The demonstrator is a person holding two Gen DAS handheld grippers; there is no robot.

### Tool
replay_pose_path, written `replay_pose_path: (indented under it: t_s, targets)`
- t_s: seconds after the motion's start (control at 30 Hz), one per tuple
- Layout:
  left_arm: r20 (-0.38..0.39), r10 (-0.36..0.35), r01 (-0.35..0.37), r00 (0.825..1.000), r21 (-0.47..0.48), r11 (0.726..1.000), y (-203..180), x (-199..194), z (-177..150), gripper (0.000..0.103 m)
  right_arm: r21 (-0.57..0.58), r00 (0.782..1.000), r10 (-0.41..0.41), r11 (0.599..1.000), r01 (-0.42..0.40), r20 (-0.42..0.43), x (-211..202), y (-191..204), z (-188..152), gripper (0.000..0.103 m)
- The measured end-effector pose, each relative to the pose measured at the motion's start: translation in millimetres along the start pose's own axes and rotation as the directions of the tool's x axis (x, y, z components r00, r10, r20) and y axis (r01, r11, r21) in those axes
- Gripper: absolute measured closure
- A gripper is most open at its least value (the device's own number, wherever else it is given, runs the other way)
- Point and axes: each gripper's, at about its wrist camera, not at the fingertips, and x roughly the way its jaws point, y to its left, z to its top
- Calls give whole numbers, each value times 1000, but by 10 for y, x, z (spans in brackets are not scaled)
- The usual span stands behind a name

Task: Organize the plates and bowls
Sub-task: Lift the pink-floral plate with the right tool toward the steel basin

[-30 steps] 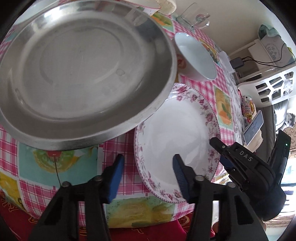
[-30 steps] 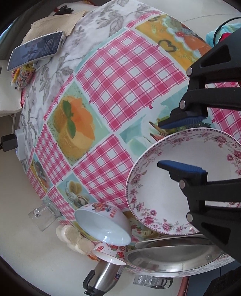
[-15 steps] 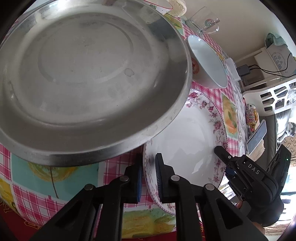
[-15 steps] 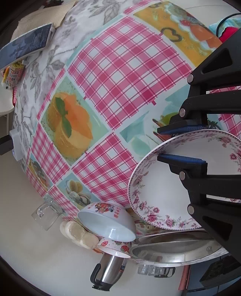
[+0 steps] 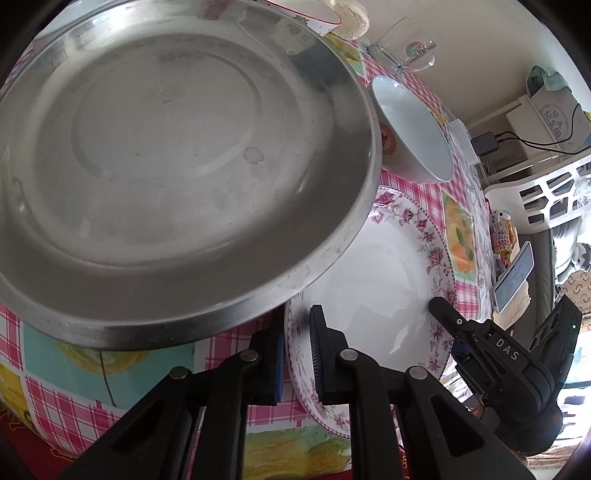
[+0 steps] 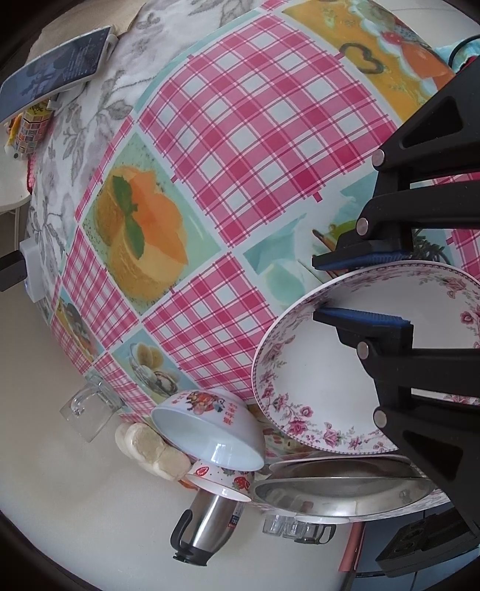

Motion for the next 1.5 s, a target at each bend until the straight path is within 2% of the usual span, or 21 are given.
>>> replay_pose_path:
  t_s: [0.17,0.3,0.53,0.87,1.27,1.5]
  targets:
    - [3,-2,2,1000,32,999,-82,7,-25,90,30,1000,30,999,-30,-4,-49,-80,5,84]
    - [19,-33,31,999,70,997,-166,-35,-38,90,40,997,76,996,-78,34,-196,-157,12,84]
    - [45,-61,55,997,134,990,-311,-108,-43,89,89,992,111,989,-115,57,-312,-336,-2,84]
    - [89,-91,72,992,193,978,-400,-259,-63,89,87,981,151,983,-162,121,-496,-366,-27,84]
    - [200,-151,96,968,258,961,-475,-602,-7,88,11,952,212,975,-220,221,-794,-240,-46,84]
    - [239,-178,114,955,259,959,-433,-767,51,88,-34,943,233,972,-231,239,-859,-53,-45,84]
